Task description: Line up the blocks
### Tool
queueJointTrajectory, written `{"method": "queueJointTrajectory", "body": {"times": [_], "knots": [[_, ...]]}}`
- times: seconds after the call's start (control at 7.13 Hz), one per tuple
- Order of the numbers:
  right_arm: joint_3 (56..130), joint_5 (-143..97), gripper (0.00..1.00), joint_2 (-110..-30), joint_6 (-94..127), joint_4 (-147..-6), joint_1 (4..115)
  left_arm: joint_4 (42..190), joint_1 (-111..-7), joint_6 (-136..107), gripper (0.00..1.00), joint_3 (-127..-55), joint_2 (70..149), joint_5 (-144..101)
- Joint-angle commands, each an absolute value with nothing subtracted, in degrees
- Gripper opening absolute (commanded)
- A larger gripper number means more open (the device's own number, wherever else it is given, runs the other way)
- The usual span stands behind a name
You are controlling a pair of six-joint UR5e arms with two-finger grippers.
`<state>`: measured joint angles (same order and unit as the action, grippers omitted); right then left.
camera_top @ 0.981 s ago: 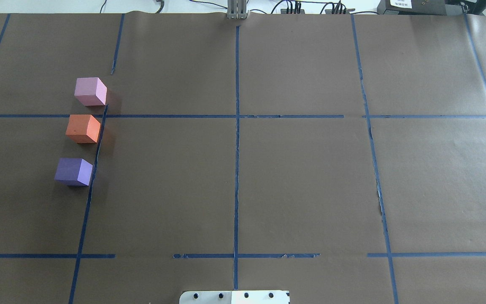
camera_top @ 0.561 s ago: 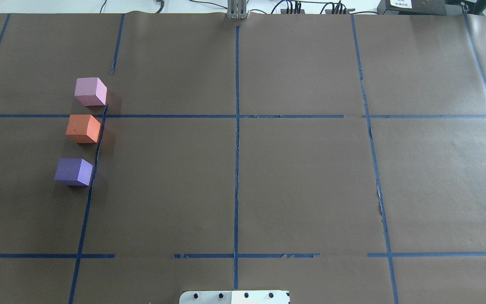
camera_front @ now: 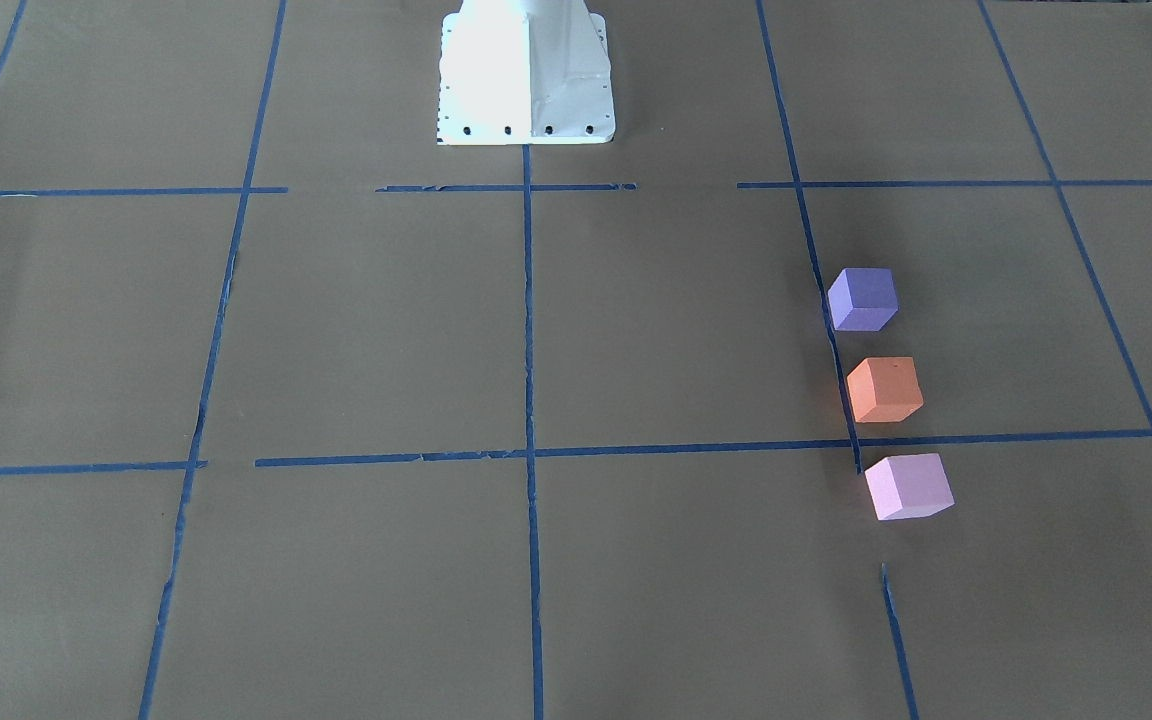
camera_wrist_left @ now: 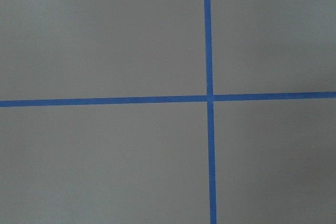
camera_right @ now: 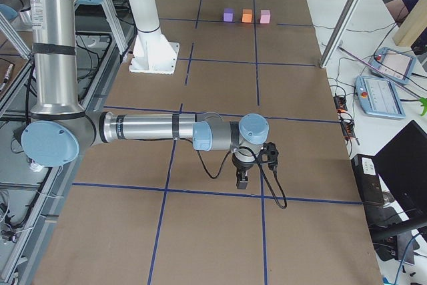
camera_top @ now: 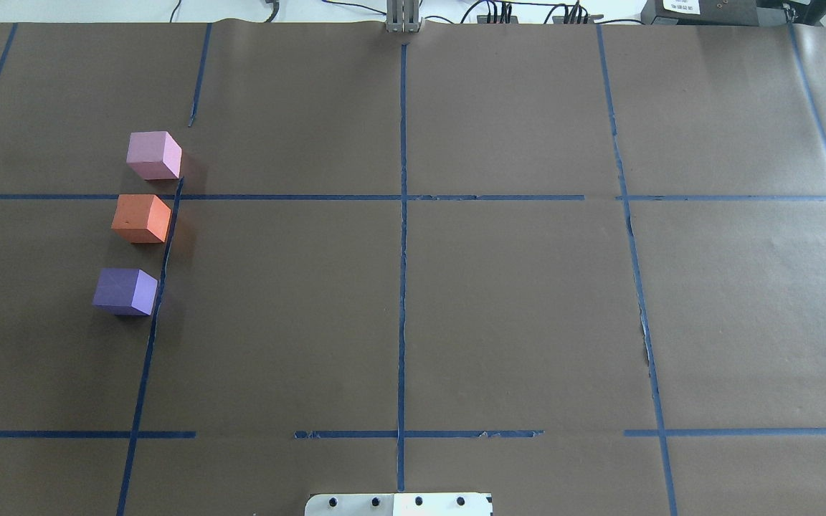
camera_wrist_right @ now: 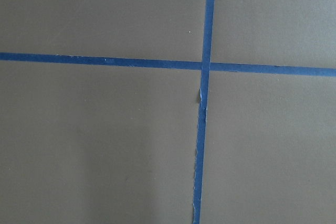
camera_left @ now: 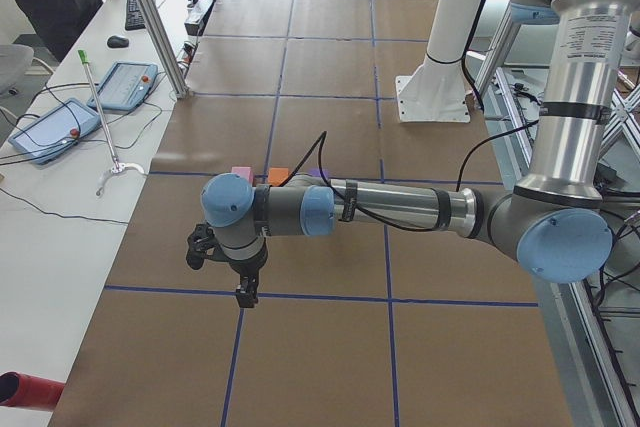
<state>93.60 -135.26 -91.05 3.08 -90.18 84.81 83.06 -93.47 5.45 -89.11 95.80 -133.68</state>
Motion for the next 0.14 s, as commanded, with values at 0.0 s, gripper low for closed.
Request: {"method": "queueJointTrajectory", "body": {"times": [0.0], "knots": [[93.6,-135.26,1.0,-91.05,3.08,-90.26,84.81,83.06,-93.52,5.45,1.0,-88.68,95.8,-133.68]]}}
